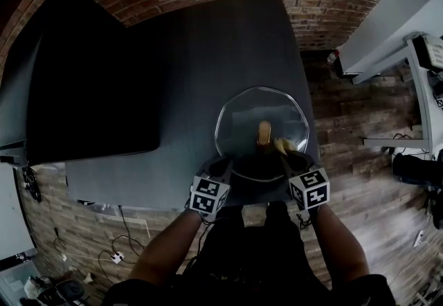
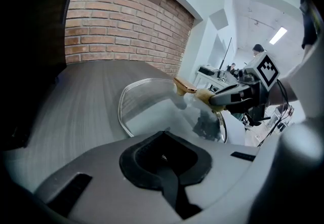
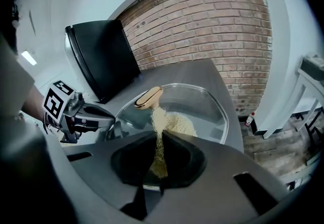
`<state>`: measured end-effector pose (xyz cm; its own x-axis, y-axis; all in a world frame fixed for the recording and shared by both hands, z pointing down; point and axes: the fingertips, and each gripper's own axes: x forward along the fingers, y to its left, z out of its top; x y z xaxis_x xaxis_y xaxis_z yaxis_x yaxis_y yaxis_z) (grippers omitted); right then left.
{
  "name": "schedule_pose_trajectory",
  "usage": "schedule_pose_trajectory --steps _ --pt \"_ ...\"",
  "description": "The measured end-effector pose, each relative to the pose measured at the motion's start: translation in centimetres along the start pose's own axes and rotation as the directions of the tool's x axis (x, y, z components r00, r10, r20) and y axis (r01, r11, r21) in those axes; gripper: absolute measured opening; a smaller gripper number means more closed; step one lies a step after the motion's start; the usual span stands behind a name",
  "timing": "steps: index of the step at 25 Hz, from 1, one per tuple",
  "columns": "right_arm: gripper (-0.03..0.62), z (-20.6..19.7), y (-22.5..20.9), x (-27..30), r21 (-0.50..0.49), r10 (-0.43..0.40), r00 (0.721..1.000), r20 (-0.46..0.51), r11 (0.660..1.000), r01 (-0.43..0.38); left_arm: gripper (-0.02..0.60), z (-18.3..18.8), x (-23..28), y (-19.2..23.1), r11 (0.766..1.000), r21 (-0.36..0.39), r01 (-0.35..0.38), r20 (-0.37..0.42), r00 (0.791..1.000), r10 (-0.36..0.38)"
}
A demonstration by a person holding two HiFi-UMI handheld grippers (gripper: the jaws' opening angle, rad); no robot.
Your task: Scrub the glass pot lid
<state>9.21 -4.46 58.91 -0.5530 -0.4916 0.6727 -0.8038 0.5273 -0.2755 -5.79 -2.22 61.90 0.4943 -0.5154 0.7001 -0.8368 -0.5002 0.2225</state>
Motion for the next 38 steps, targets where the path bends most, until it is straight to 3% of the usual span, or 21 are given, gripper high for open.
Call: schedule_pose_trajectory --steps 19,27,38 --pt "0.041 6.7 -10.9 4.4 -0.069 -0.030 0.998 -0.047 0.997 0.026 0.031 0.3 -0.2 -0.1 0.998 -0.059 -0.003 0.011 1.000 0.004" --pt "0.041 7.8 -11.6 5.8 -0.111 -0.016 0.998 -0.059 0.994 0.009 0.031 0.0 0.1 0.3 0.998 -0.058 -0.014 0.025 1.000 0.015" --pt "0.041 6.1 -11.4 4.1 -0.084 -0.024 0.998 -0.056 0.996 0.020 0.031 0.0 -0.1 0.4 0.997 -0.074 -0.019 0.022 1.000 0.020"
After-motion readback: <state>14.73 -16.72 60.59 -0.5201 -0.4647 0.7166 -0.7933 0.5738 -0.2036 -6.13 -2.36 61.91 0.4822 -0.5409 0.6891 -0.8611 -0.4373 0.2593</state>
